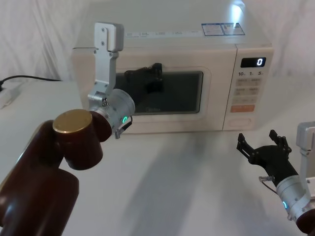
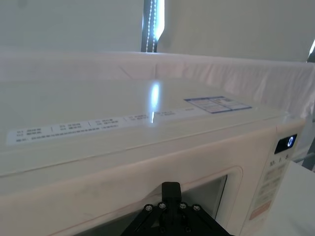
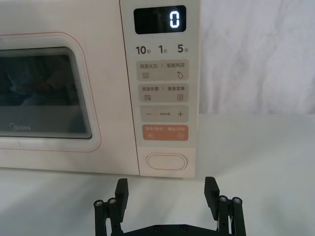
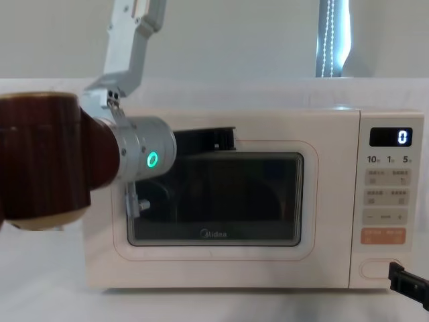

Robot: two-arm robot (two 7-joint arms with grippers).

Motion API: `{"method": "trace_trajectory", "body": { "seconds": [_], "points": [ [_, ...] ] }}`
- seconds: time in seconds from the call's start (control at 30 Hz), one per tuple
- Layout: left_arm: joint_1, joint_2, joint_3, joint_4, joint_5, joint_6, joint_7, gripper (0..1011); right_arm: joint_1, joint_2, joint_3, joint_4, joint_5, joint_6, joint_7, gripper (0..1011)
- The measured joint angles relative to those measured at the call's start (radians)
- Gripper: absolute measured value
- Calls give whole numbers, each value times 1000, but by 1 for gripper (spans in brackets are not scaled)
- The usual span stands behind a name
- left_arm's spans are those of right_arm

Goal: Press the button to open the microwave door with one hand; close the microwave door with the other hand.

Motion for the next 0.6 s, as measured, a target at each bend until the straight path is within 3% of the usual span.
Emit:
{"method": "trace_trajectory", "body": {
  "seconds": [0.37,0.6],
  "points": [
    [77,19,-33,-144,-1,74,57,0,0,0,0,0,0,0,0,1002],
    [187,39,-80,-269,24,95,124,0,0,0,0,0,0,0,0,1002]
  ]
}}
